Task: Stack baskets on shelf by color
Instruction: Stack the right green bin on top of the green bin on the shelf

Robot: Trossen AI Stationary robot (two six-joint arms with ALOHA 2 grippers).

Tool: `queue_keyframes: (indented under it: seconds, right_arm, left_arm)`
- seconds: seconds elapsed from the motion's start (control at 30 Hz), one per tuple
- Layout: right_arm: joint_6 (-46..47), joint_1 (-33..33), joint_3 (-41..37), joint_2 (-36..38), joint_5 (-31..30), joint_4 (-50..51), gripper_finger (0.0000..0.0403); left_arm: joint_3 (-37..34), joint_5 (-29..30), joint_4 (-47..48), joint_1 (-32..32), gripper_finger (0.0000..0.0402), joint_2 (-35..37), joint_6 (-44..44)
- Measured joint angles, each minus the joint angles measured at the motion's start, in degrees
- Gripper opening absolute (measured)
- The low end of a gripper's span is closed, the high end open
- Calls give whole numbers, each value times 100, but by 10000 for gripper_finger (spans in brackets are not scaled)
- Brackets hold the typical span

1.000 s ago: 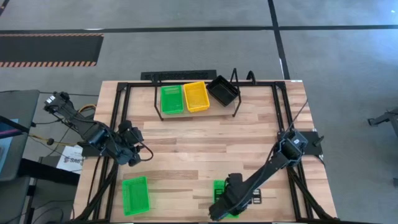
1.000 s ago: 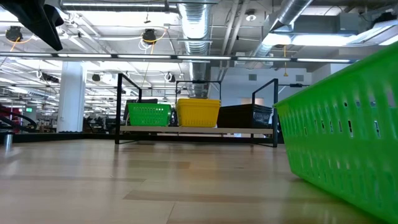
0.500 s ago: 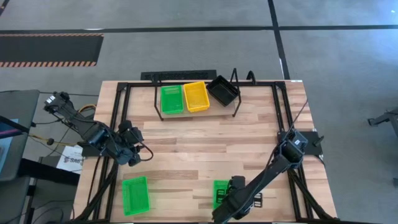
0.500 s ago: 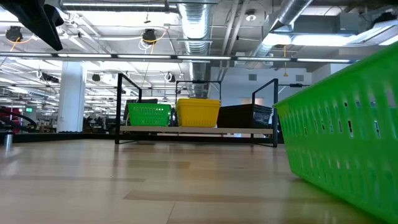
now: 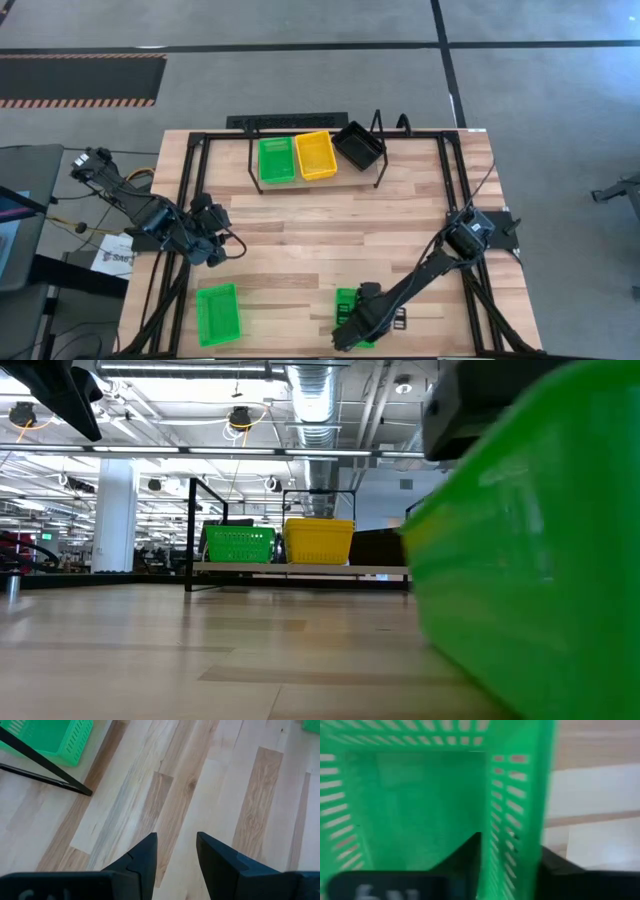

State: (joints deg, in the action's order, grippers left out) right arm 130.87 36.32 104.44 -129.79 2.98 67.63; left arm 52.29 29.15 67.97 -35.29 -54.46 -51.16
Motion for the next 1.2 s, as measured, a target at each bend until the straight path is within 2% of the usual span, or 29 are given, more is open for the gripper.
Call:
queue_keyframes:
  seconds: [0.1, 0.17, 0.27, 0.47, 0.6, 0.73, 1.07, 1.2]
  right_arm:
    - [-465, -225, 3, 6, 0, 19, 45]
    - [-945, -419, 22, 35, -46, 27, 14]
    - [-1609, -787, 18, 30, -88, 34, 16]
    - [-3344, -1774, 188, 23, -670, -40, 7]
    - [-4393, -2451, 265, 12, -1019, -420, 4]
    - [-5133, -2986, 346, 8, -1094, -799, 3]
    - [-5595, -3397, 496, 8, -1250, -1174, 4]
    - [-5744, -3339, 496, 8, -1209, -1320, 22]
  left_arm:
    - [0, 0, 0, 1, 125, 0, 0]
    - [0, 0, -1, 0, 125, 0, 0]
    - [0, 0, -1, 2, 125, 0, -2]
    - [0, -2, -1, 0, 125, 0, -2]
    - [0, -4, -1, 1, 125, 2, -34]
    - [0, -39, -1, 1, 125, 0, -155]
    - [0, -39, 2, 0, 125, 0, -173]
    - [0, -37, 2, 1, 125, 0, -177]
